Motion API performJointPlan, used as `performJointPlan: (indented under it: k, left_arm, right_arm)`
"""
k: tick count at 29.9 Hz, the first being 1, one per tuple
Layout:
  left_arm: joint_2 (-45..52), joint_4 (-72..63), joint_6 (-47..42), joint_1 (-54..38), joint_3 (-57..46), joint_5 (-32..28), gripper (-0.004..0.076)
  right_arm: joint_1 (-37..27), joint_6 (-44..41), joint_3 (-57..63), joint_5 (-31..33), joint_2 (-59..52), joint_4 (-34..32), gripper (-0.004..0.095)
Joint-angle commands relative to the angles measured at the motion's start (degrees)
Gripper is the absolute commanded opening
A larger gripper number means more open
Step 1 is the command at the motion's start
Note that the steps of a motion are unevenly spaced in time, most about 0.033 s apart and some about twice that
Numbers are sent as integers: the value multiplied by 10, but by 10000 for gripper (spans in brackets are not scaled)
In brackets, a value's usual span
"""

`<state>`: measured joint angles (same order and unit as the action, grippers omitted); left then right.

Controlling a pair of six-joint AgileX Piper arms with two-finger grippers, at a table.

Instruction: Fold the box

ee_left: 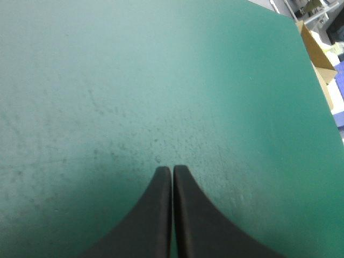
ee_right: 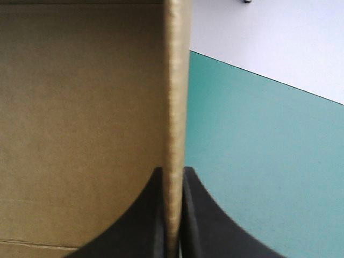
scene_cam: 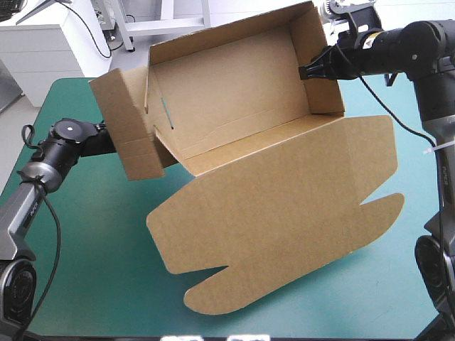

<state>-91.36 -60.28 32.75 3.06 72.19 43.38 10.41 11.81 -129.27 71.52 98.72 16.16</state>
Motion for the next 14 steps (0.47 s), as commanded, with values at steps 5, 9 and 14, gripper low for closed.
performJointPlan:
  k: [5,9,14]
  left_arm:
    - [64,-23,-28,52,13,-48,-8]
    - [93,-27,-28,67,14,-61,-8]
    - [109,-47,-26,81,14,-58,-8]
  right_arm:
    - [-3,-28,-17,-39,-13,-59,-2]
    - [-3,-28,-17,-39,-8,-69,-2]
    - [-3,-28,-17,-39,-3,-75,-2]
